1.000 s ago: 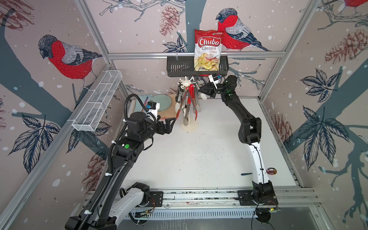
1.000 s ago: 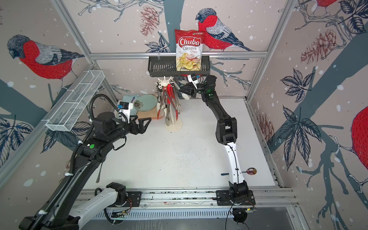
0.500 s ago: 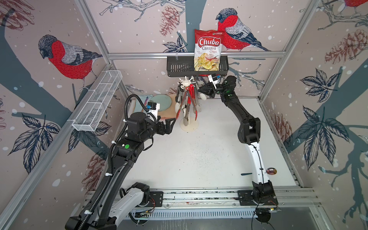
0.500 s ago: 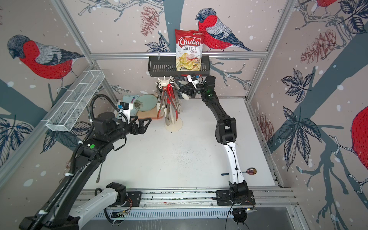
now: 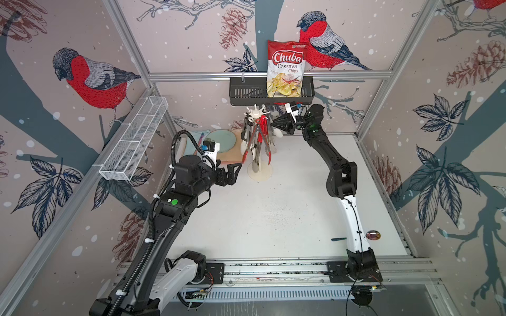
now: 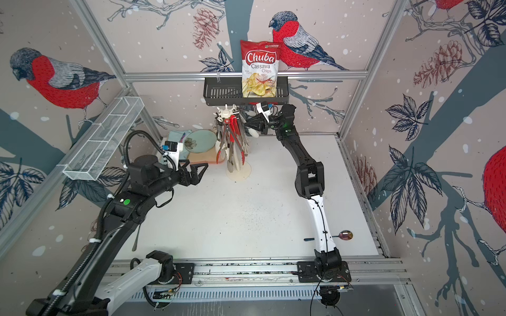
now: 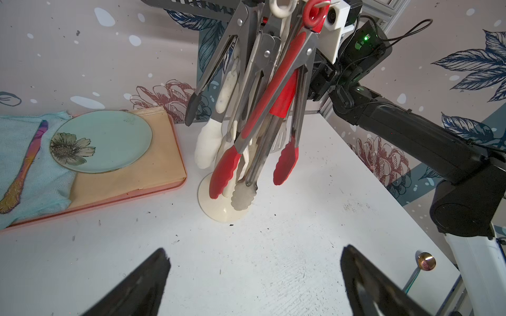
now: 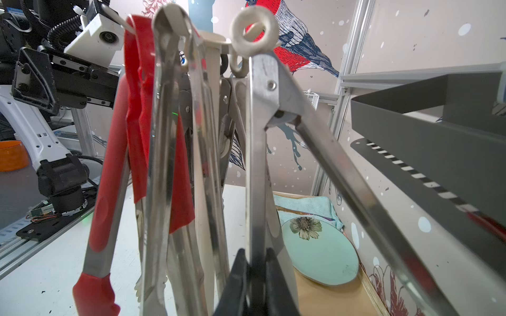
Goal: Hang food tongs on kitchen utensil racks
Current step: Hang the food tongs on the rack.
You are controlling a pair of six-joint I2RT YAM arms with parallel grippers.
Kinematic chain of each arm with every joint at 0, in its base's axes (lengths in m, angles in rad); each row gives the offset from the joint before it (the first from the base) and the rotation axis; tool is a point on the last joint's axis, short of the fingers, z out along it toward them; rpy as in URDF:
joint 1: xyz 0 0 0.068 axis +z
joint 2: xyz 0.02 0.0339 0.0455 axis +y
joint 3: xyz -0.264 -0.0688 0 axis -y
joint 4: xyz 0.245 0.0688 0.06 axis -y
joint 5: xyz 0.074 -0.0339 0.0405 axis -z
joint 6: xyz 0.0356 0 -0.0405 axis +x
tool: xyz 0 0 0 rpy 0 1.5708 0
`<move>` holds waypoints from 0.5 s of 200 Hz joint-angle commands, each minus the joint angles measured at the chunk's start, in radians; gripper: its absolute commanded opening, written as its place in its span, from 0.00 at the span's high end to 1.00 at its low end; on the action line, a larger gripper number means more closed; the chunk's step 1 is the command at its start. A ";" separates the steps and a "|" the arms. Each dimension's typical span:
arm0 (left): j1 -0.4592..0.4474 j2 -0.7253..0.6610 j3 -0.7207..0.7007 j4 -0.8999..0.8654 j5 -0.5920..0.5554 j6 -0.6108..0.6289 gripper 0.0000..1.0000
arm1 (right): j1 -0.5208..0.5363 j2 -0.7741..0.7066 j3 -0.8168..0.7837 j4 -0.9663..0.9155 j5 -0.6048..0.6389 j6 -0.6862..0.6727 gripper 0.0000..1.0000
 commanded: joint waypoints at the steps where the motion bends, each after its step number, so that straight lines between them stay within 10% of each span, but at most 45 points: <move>1: 0.000 -0.006 -0.001 0.001 0.010 0.012 0.04 | 0.003 0.006 0.008 0.012 0.010 -0.011 1.00; 100: 0.000 -0.037 -0.014 -0.010 0.006 0.012 0.04 | 0.015 -0.007 -0.003 -0.001 0.010 -0.006 0.96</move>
